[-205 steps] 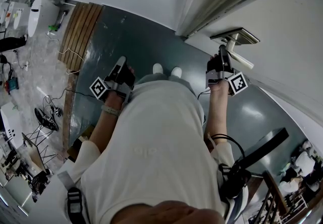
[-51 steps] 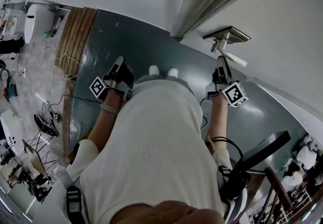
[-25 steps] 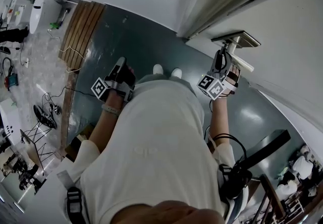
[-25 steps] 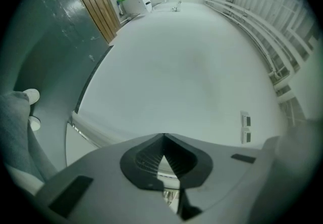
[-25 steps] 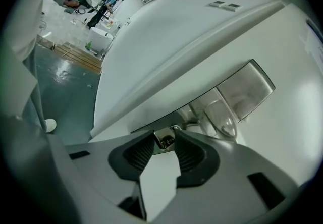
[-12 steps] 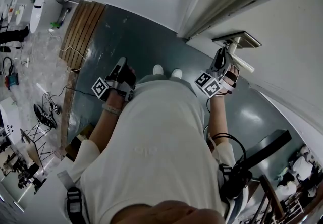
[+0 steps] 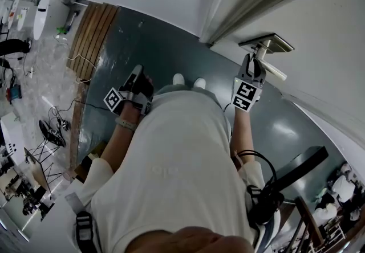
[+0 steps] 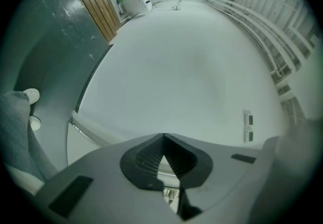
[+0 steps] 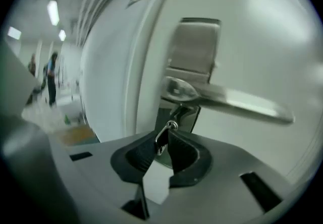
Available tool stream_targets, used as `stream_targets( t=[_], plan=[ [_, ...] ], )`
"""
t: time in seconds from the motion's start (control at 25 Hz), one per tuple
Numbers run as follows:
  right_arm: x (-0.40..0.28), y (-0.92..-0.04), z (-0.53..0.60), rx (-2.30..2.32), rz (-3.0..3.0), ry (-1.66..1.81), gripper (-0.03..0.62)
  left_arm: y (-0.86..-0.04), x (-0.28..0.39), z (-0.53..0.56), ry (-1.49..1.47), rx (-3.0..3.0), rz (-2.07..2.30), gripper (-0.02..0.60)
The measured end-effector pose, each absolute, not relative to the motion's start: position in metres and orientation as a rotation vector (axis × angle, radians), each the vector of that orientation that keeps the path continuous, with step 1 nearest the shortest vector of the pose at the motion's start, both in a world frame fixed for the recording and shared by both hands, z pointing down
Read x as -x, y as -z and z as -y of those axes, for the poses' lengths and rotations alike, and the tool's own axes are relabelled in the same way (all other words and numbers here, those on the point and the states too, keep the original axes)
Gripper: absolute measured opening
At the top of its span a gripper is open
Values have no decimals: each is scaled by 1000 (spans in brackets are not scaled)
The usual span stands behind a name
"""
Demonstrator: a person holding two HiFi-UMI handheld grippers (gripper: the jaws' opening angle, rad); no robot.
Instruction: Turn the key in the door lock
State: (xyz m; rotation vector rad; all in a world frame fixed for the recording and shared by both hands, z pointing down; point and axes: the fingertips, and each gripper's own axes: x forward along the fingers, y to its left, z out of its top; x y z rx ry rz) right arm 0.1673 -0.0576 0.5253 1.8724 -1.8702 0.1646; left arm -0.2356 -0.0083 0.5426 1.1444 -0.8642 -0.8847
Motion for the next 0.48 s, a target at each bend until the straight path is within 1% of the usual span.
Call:
stream_targets(
  t=[0.08,0.48],
  plan=[
    [-170,-527,57,-1936,1921,-290,78,-543,236,8,882,-1146,864,8],
    [-175,-528,57,-2040,2073,-609,78,-543,234,9,883,-1144,863,8]
  ],
)
